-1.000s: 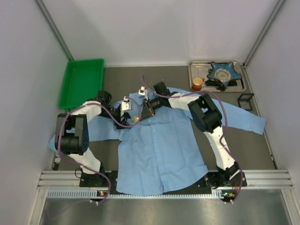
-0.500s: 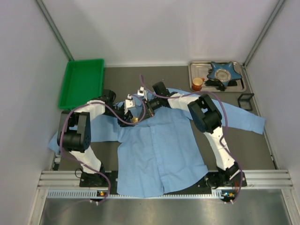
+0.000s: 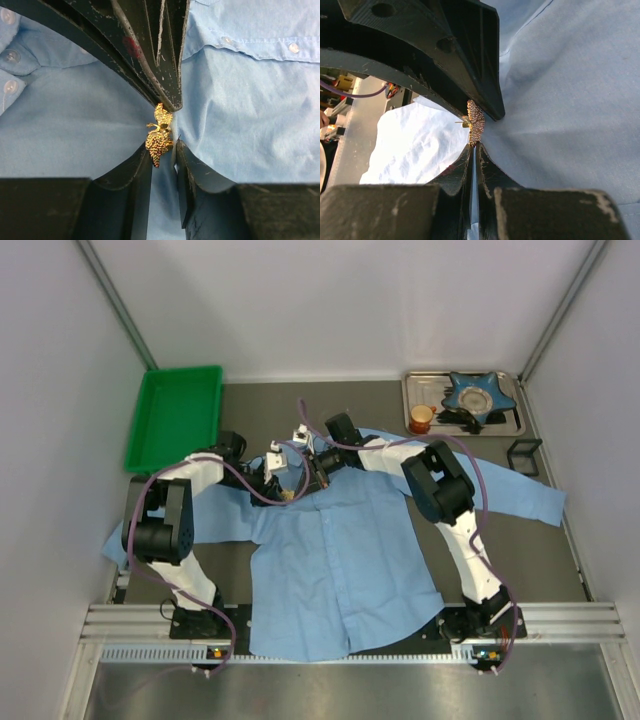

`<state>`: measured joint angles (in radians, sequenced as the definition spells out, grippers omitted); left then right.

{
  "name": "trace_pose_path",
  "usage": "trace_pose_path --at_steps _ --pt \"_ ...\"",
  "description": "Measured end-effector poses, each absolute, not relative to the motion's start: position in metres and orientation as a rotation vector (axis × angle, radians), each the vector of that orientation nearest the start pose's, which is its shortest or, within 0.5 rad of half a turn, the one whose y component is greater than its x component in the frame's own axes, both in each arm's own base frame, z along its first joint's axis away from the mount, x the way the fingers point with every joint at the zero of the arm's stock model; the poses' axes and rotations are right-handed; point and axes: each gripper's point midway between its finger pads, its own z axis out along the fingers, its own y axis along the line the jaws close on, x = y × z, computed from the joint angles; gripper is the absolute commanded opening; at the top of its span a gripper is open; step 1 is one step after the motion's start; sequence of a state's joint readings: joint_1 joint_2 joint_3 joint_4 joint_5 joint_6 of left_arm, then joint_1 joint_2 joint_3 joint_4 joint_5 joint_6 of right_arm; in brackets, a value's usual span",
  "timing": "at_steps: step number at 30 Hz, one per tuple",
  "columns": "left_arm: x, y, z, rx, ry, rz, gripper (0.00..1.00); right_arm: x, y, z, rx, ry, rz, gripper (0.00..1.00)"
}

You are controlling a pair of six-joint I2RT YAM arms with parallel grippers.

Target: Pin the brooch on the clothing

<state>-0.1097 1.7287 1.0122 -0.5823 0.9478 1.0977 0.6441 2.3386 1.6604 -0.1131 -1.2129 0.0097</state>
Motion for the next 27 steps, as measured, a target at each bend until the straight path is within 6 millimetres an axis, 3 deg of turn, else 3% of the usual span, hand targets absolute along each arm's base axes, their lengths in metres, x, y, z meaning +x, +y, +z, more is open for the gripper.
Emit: trace_pose_path --at_steps 14,20,27 --pt "0.3029 -0.1594 0.0614 1.431 1.826 -0.968 0.27 0.2995 0.4296 0.0752 -1.314 1.869 1.708 0.00" --pt "0.3034 -0.1603 0.0630 1.420 1.830 -0.976 0.39 0.2987 0.4297 0.0776 -1.321 1.858 1.703 0.00" --pt "0.3034 -0.1605 0.0635 1.413 1.834 -0.981 0.36 0.2983 0.4301 0.0790 -1.324 1.853 1.702 0.00"
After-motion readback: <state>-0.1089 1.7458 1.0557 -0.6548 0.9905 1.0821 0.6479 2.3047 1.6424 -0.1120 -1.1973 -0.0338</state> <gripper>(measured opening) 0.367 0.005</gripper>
